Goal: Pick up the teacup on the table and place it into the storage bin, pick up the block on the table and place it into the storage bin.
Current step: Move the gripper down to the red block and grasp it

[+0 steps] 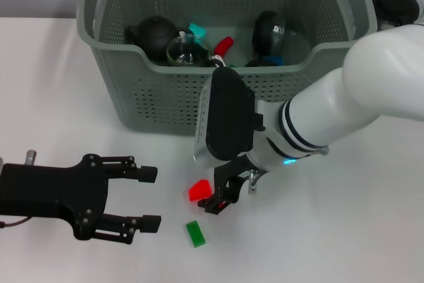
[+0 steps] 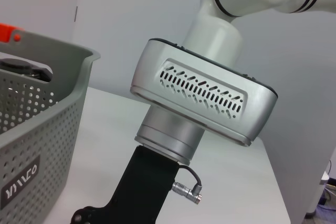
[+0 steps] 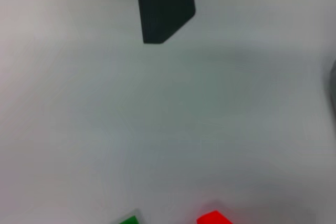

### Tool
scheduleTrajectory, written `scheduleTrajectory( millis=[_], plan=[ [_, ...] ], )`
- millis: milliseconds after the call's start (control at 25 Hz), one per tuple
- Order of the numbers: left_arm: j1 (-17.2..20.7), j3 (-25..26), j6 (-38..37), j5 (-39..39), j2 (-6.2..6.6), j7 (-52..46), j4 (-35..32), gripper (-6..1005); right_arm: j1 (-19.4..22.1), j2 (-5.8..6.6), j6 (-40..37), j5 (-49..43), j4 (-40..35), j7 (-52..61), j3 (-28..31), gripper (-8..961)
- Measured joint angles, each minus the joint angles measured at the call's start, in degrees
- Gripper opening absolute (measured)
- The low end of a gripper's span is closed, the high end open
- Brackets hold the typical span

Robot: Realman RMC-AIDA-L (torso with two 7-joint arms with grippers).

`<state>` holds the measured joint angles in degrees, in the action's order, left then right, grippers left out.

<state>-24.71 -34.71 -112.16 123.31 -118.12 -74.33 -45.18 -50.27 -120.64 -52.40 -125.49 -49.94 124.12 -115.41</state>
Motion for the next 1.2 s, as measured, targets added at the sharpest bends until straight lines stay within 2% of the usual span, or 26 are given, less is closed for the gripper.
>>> scheduleTrajectory(
  millis=[360, 1200],
  plan=[
    [0.02, 0.0, -0.07, 0.0, 0.0, -0.07, 0.0, 810, -0.13, 0.21, -2.2, -0.08, -0.43, -0.01, 1.7, 790],
    [-0.06, 0.0, -0.52, 0.0, -0.17, 0.04, -0.03, 810, -0.71, -0.71, -0.71, 0.39, 0.78, 0.55, 0.71, 751]
  ],
)
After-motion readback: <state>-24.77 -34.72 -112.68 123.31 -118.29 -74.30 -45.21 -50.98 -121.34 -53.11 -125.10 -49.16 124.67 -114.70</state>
